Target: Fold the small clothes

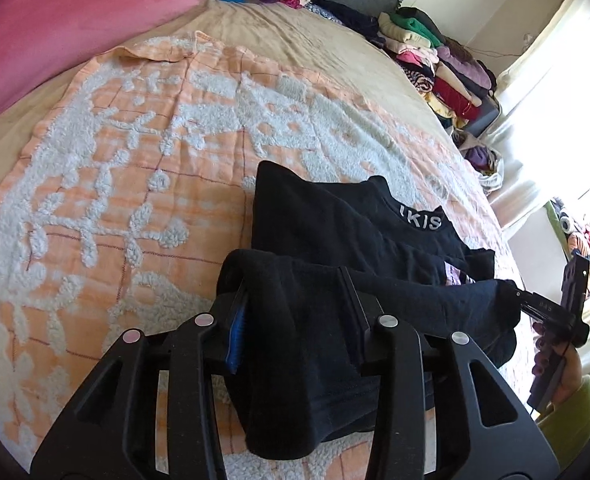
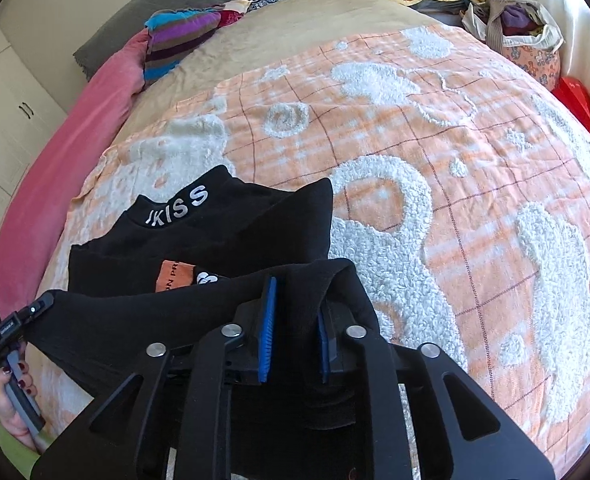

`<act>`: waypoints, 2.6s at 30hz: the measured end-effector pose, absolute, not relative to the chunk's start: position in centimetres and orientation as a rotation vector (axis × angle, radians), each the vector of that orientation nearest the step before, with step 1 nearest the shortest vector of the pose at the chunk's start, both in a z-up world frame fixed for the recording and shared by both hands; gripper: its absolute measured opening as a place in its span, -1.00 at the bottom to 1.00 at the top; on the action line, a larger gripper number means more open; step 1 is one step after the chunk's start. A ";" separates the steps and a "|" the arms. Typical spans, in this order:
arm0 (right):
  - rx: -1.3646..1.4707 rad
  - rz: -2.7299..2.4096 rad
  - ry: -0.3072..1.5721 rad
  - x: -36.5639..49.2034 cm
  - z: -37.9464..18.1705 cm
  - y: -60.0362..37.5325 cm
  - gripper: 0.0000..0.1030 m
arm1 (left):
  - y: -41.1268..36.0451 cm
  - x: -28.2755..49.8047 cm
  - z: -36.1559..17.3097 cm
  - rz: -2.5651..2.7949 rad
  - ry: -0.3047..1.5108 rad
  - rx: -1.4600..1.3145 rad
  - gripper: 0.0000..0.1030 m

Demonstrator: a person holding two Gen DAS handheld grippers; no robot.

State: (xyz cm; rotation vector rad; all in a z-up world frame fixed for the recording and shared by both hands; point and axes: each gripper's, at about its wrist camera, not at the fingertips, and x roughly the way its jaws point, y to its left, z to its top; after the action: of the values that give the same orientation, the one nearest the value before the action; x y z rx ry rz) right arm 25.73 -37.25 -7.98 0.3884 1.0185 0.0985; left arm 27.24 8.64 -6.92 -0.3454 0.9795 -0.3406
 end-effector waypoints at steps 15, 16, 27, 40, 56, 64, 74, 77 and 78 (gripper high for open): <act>0.278 -0.019 0.922 21.3 -4.8 -38.5 0.71 | 9.6 26.5 -4.3 -0.269 0.886 -0.336 -0.07; 0.221 0.005 0.894 20.4 -4.1 -37.4 0.71 | 9.6 26.5 -4.1 -0.269 0.884 -0.330 -0.02; -0.392 0.338 0.827 16.3 -4.9 -21.0 0.70 | 7.2 25.0 -1.8 -0.251 0.850 -0.096 0.76; -0.664 0.377 0.941 20.1 -10.7 -16.4 -0.19 | 7.3 24.8 -0.9 -0.316 0.862 -0.105 0.81; -0.509 0.306 0.945 30.6 -5.5 -17.9 -0.77 | 4.1 23.2 0.5 -0.505 0.805 -0.025 0.81; -0.484 0.218 1.000 35.5 -7.3 -17.9 -0.54 | -0.4 22.3 -2.2 -0.648 0.884 0.056 0.81; -0.287 0.093 0.877 33.4 -3.6 -24.0 0.14 | -2.3 22.8 -6.4 -0.664 0.979 0.119 0.81; -0.158 0.085 0.836 29.4 -2.0 -27.4 0.20 | -2.1 22.8 -6.3 -0.682 0.974 0.115 0.81; -0.116 0.110 0.836 27.8 -1.8 -28.2 0.19 | -2.1 22.7 -6.2 -0.697 0.975 0.119 0.81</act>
State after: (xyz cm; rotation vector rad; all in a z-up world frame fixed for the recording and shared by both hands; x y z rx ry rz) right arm 27.84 -28.21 -1.76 -0.1157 0.8355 0.1103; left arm 22.72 -2.08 -6.15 0.1194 0.9745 -0.6968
